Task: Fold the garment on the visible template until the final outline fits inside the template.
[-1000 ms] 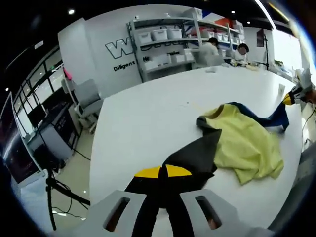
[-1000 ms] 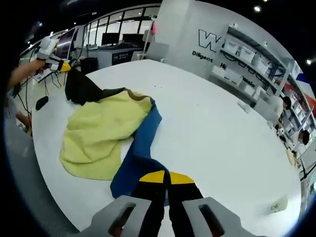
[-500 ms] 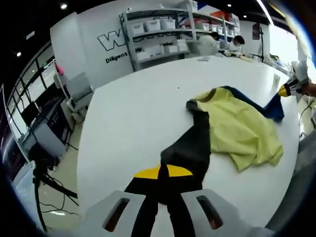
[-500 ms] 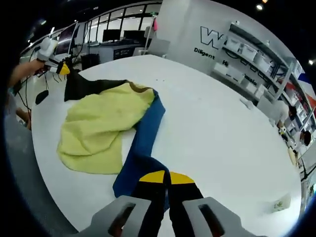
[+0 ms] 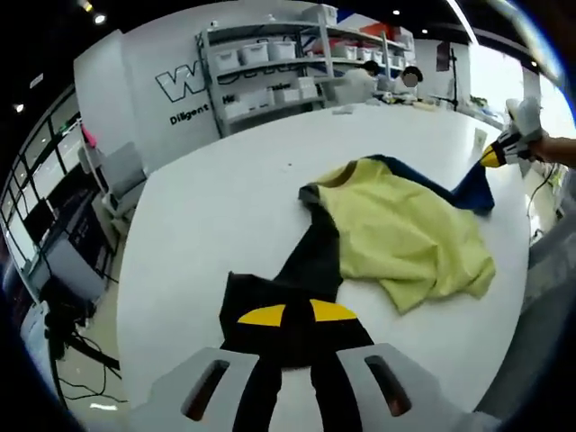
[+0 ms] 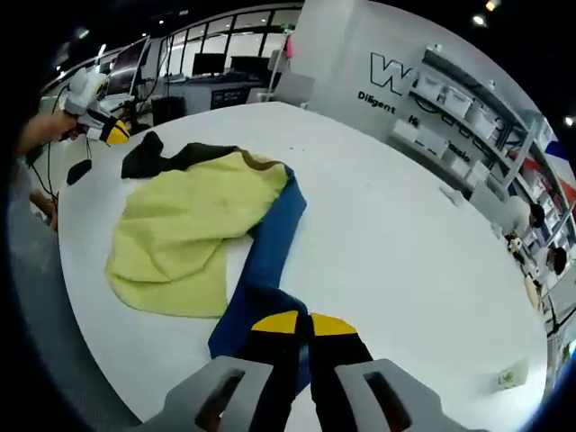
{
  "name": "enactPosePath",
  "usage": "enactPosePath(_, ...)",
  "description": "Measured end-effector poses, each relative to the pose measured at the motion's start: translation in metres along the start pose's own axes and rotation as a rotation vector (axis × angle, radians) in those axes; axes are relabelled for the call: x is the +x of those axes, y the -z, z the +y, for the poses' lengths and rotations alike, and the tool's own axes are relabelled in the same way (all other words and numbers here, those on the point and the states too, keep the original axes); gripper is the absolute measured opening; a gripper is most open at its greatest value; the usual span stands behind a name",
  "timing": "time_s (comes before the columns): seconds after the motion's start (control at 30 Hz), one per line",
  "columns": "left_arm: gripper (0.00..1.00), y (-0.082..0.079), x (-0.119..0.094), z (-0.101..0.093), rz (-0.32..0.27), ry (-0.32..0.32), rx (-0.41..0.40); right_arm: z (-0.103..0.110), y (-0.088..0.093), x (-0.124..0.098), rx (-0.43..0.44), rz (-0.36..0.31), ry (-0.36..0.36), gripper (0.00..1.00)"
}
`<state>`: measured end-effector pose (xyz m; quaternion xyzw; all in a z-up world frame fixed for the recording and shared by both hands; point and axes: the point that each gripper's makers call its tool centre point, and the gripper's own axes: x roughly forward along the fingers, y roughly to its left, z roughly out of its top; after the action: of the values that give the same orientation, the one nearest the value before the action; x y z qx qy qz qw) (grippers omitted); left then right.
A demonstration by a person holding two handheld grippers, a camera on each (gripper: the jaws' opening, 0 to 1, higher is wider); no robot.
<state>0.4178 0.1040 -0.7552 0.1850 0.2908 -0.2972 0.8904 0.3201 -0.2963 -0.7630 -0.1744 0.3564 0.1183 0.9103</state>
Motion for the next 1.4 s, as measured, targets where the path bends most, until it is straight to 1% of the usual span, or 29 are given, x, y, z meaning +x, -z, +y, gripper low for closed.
enactPosePath(0.07,0.16,0.001,0.002,-0.006,0.001,0.014,0.006,0.001,-0.002,-0.001,-0.002,-0.009,0.002,0.00)
enactPosePath(0.23,0.18,0.009,0.007,-0.022,0.016,0.052,0.004,0.004,-0.006,-0.004,-0.002,-0.028,0.004,0.04)
enactPosePath(0.3,0.18,0.011,0.008,-0.030,0.020,0.073,0.009,0.005,-0.011,-0.006,0.001,-0.047,0.001,0.06)
enactPosePath(0.37,0.19,0.012,0.009,-0.038,0.017,0.092,0.012,0.007,-0.016,-0.008,0.001,-0.063,0.000,0.06)
enactPosePath(0.43,0.20,0.015,0.011,-0.045,0.018,0.113,0.007,0.012,-0.020,-0.008,0.005,-0.077,-0.014,0.06)
enactPosePath(0.6,0.22,0.024,0.015,-0.060,0.039,0.153,0.008,0.027,-0.021,-0.003,-0.004,-0.074,-0.053,0.08)
enactPosePath(0.8,0.24,0.029,0.017,-0.073,0.049,0.193,0.015,0.045,-0.016,0.003,-0.019,-0.054,-0.105,0.11)
enactPosePath(1.03,0.24,0.034,0.021,-0.088,0.063,0.236,0.017,0.059,-0.009,0.009,-0.022,-0.032,-0.158,0.15)
enactPosePath(1.13,0.24,0.036,0.024,-0.095,0.076,0.254,0.026,0.065,-0.002,0.012,-0.014,-0.010,-0.181,0.17)
enactPosePath(1.3,0.25,0.035,0.029,-0.101,0.083,0.272,0.033,0.073,0.010,0.019,0.005,0.020,-0.211,0.17)
enactPosePath(1.4,0.25,0.035,0.032,-0.103,0.089,0.281,0.034,0.077,0.013,0.022,0.013,0.023,-0.226,0.16)
